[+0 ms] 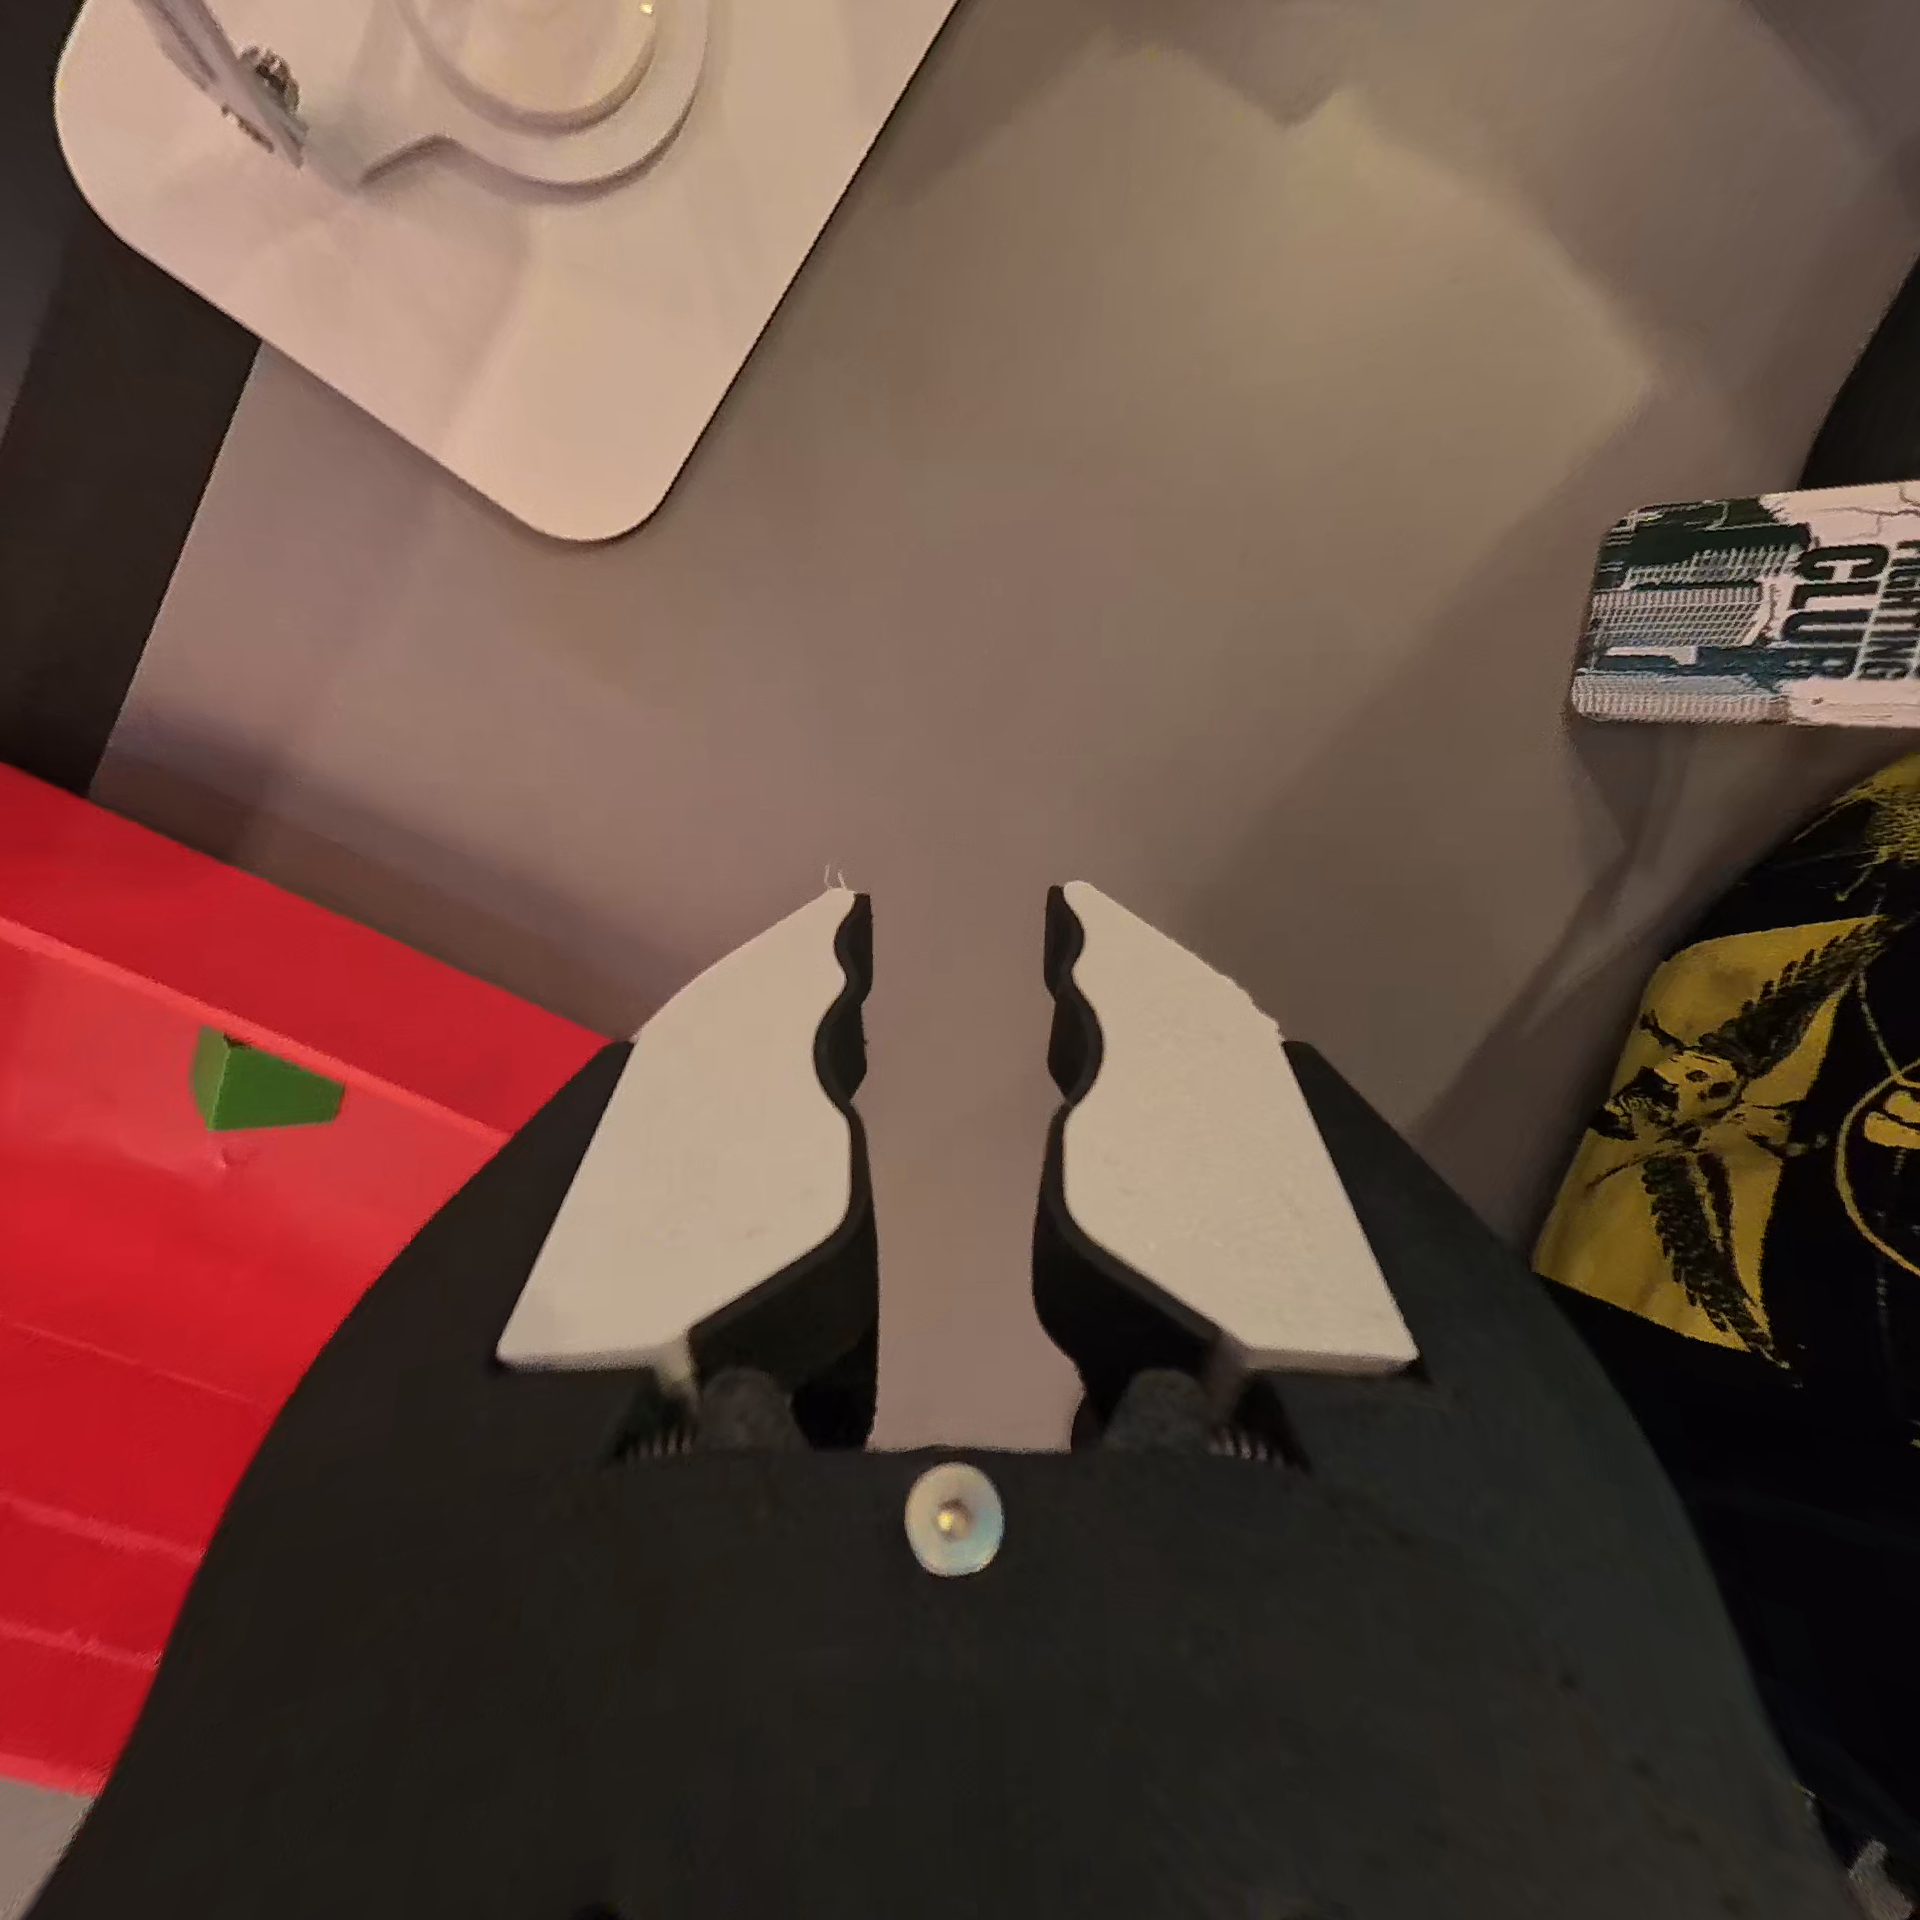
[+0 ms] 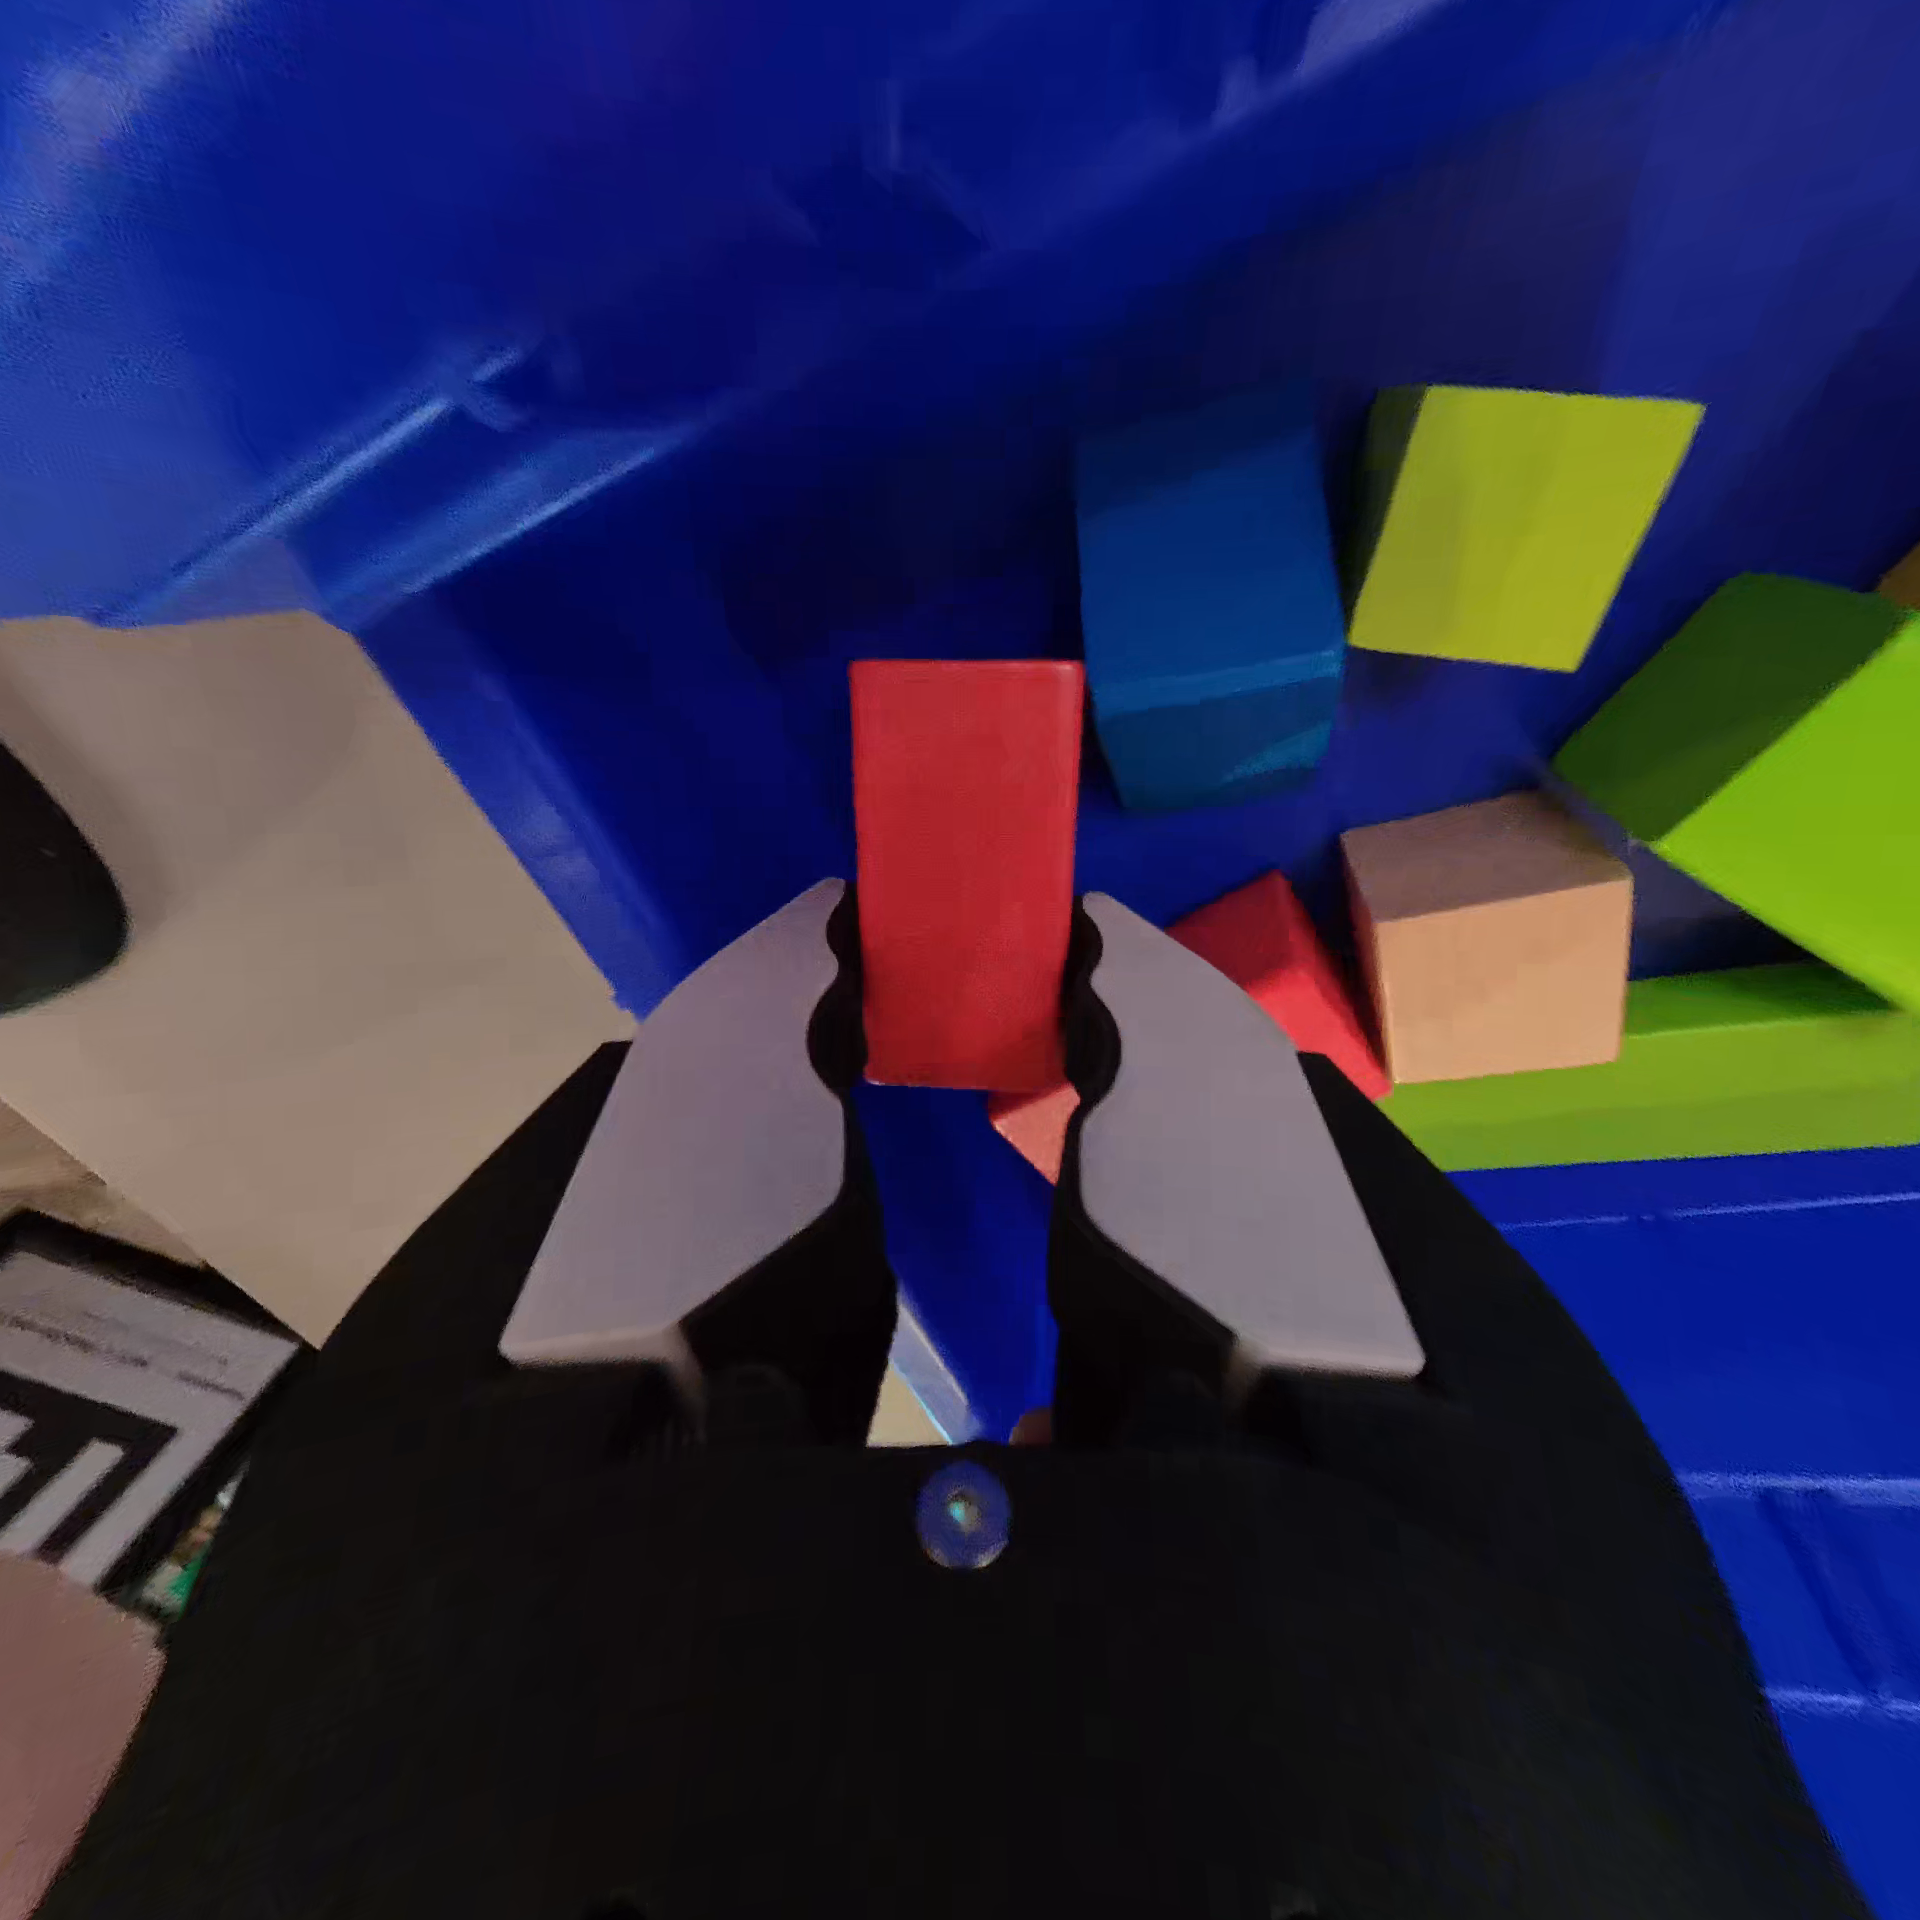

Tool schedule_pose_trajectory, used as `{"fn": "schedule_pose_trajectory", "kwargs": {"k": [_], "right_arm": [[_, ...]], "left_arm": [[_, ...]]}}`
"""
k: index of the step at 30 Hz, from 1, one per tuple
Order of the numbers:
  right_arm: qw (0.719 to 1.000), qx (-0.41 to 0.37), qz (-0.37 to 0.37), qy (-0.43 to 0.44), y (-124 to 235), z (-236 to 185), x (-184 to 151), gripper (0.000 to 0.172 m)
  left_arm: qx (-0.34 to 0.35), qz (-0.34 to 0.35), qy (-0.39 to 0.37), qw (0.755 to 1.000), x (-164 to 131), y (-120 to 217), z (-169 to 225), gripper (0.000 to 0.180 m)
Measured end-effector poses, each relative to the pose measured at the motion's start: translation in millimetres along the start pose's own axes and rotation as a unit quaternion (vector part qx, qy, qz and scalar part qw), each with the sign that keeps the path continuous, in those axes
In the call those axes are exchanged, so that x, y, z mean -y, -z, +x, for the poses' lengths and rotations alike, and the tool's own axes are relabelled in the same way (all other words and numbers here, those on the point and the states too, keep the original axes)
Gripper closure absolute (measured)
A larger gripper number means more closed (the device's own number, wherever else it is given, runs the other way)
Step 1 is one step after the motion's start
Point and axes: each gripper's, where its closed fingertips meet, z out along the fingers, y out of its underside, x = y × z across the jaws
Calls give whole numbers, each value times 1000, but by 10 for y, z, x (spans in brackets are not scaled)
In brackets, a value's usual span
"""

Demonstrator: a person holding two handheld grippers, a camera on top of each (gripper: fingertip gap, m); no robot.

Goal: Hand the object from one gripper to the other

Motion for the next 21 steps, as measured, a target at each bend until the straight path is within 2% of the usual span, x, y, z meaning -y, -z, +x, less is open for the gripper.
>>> {"fn": "schedule_pose_trajectory", "kwargs": {"k": [5,11,17,21], "right_arm": [[999,-12,-39,23,-35,29,-12,138],[1000,-19,-17,9,133,4,-12,133],[999,-49,15,-11,447,-85,-34,128],[996,-70,53,-37,602,-192,-66,130]], "left_arm": [[11,-7,20,1000,-148,31,-96,148],[39,6,70,997,-383,140,-364,142],[108,29,131,985,-805,362,-938,134],[148,27,183,971,-1204,357,-1414,129]]}}
